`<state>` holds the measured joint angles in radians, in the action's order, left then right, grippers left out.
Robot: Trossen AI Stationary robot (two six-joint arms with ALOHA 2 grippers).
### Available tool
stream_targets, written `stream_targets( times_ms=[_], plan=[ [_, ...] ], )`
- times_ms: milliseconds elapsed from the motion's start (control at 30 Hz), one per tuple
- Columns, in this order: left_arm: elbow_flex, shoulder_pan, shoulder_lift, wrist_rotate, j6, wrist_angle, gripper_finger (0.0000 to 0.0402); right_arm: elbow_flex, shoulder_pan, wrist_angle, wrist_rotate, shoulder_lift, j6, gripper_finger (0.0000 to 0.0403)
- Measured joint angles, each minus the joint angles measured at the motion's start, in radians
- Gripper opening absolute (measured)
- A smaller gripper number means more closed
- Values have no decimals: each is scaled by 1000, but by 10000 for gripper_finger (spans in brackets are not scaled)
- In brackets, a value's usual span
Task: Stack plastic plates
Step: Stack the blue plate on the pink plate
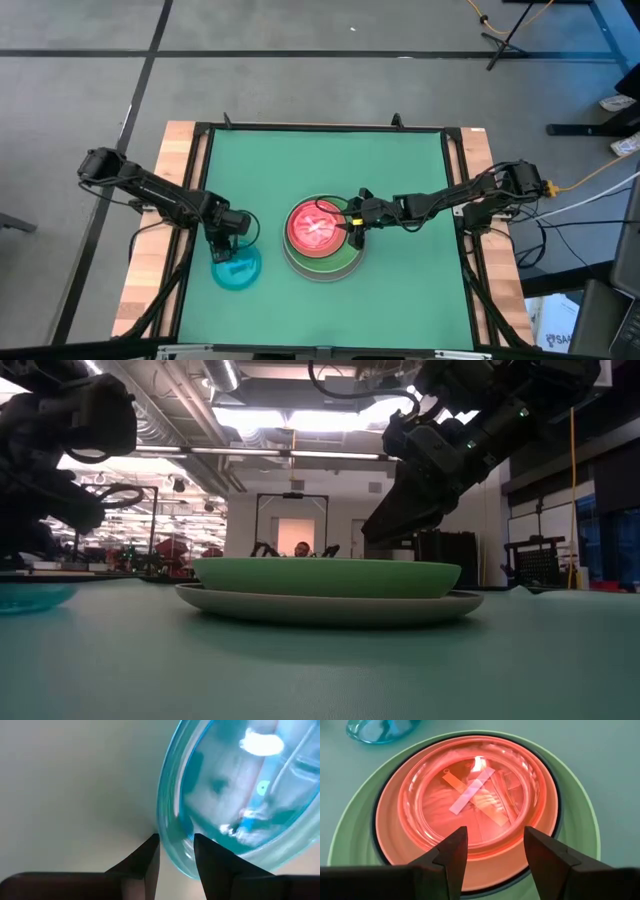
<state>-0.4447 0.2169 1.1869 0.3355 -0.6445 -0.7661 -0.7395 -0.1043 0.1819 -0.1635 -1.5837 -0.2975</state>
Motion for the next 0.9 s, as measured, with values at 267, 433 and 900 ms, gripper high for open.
stream_targets(
  times_ms=[267,433,900],
  plan=[
    [0,1,1,24,0,22,113,0,0,-1,-1,0,0,184],
    [2,1,2,28,0,40,113,0,0,-6,-1,0,0,184],
    [2,2,1,-53,16,83,43,0,0,-17,-2,0,18,184]
  ],
)
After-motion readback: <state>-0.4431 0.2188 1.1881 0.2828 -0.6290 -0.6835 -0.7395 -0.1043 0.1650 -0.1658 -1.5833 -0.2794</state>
